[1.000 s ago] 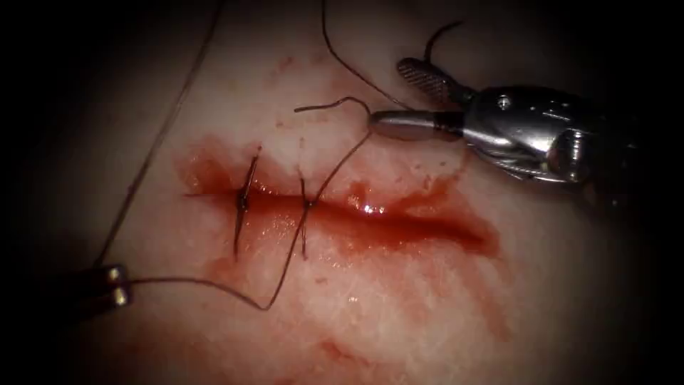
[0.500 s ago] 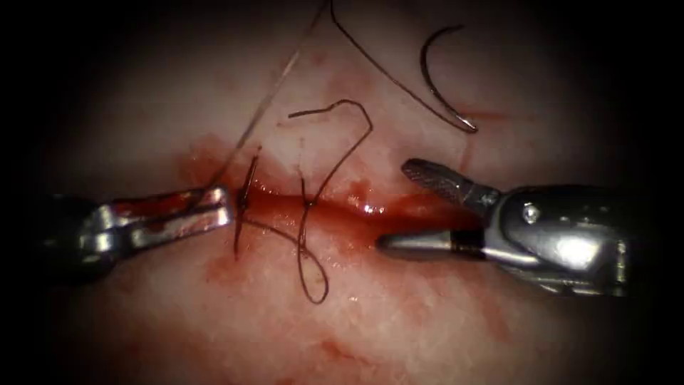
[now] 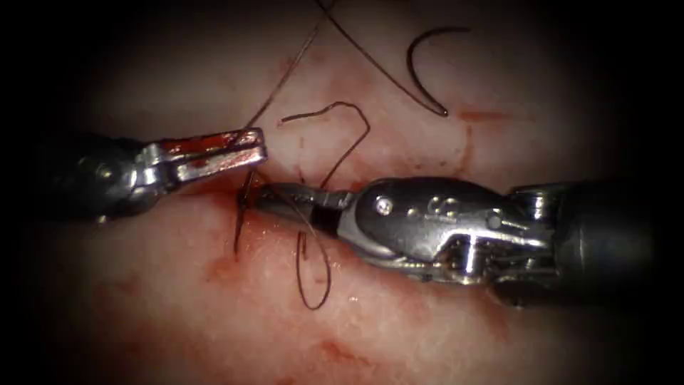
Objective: Wound Closure
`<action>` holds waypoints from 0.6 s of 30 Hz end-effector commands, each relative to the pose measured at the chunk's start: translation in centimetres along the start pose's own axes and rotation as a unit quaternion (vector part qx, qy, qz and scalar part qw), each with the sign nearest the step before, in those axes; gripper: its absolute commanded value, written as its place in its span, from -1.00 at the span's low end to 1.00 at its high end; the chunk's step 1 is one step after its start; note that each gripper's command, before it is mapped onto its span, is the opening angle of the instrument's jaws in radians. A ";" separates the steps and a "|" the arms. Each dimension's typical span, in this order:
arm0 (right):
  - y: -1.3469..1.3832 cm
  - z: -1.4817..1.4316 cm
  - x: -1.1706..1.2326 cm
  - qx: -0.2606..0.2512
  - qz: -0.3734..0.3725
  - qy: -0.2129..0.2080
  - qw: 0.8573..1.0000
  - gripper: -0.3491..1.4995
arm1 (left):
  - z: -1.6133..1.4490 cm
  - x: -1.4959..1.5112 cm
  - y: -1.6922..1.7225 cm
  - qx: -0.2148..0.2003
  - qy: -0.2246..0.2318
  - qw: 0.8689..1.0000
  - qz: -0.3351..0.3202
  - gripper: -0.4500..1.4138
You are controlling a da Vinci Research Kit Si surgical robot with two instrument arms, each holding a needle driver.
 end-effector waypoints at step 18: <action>-0.12 0.35 -0.11 0.059 -0.018 0.139 0.988 -1.00 | 0.13 -0.56 -0.05 0.000 -0.005 1.000 -0.013 -1.00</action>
